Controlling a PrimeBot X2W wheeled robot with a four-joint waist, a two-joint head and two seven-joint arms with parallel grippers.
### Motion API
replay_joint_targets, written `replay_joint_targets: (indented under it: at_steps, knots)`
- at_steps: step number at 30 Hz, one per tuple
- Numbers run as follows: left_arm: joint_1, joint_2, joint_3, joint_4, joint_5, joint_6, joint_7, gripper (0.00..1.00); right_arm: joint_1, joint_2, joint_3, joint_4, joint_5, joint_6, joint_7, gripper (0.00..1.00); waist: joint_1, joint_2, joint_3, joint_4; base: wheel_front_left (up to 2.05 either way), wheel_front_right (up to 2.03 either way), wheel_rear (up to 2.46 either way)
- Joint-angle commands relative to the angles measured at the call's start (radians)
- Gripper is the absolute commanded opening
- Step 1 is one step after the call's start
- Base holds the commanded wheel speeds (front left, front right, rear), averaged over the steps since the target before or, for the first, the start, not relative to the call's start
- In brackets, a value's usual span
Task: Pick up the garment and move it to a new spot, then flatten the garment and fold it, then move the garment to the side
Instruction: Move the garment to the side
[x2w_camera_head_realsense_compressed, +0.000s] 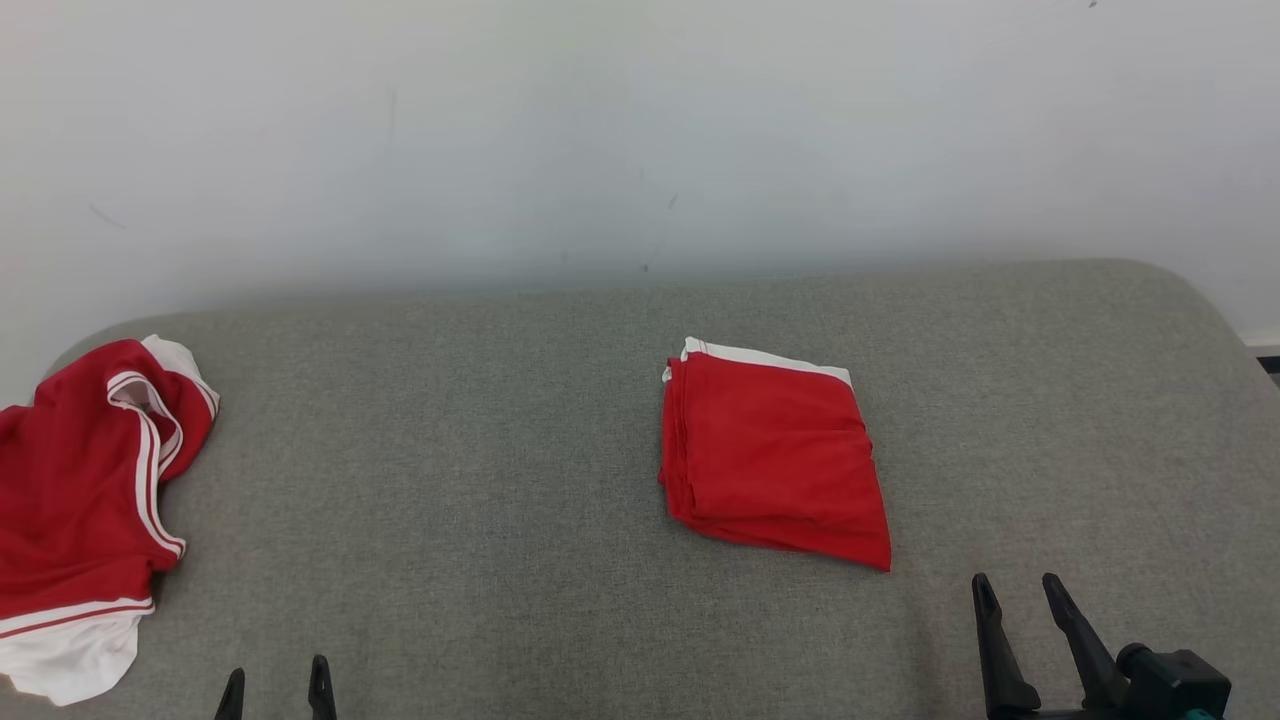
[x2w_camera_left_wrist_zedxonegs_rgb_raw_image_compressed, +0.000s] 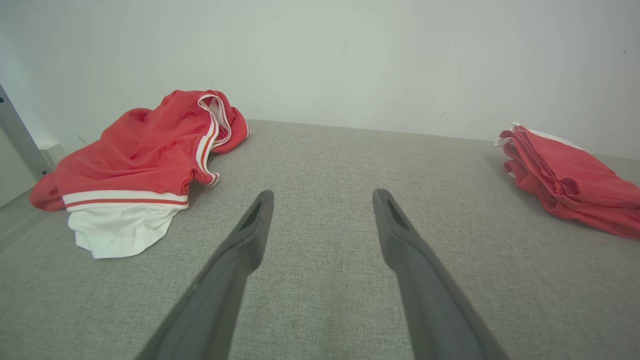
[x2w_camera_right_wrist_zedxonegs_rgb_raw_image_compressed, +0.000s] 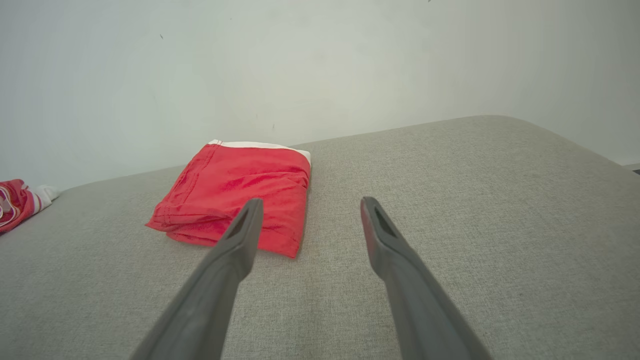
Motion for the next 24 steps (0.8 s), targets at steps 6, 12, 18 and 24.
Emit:
replay_joint_targets:
  at_steps: [6, 12, 18, 24]
  knots:
    - [0.008, -0.001, 0.0, -0.001, 0.008, -0.001, -0.003, 1.0, -0.021, -0.014, 0.001, 0.002, 0.005, -0.002, 0.014, 1.0, 0.0, -0.0001, 0.01, 0.002, 0.0, 0.0, 0.0]
    - [0.006, -0.001, -0.005, 0.002, 0.003, -0.003, -0.003, 1.0, -0.072, -0.053, 0.029, -0.018, 0.048, -0.002, 0.152, 1.0, 0.0, -0.0001, 0.017, 0.007, 0.0, 0.0, 0.0]
    - [0.005, -0.001, -0.029, -0.004, -0.006, 0.007, -0.003, 1.0, -0.177, -0.082, 0.001, -0.039, 0.095, -0.002, 0.487, 1.0, 0.0, -0.0001, 0.031, 0.03, 0.0, 0.0, 0.0]
    - [0.002, -0.001, -0.044, -0.006, -0.007, 0.004, -0.003, 1.0, -0.276, -0.073, -0.046, -0.064, 0.088, -0.002, 0.732, 1.0, 0.0, -0.0001, 0.051, 0.064, 0.0, 0.0, 0.0]
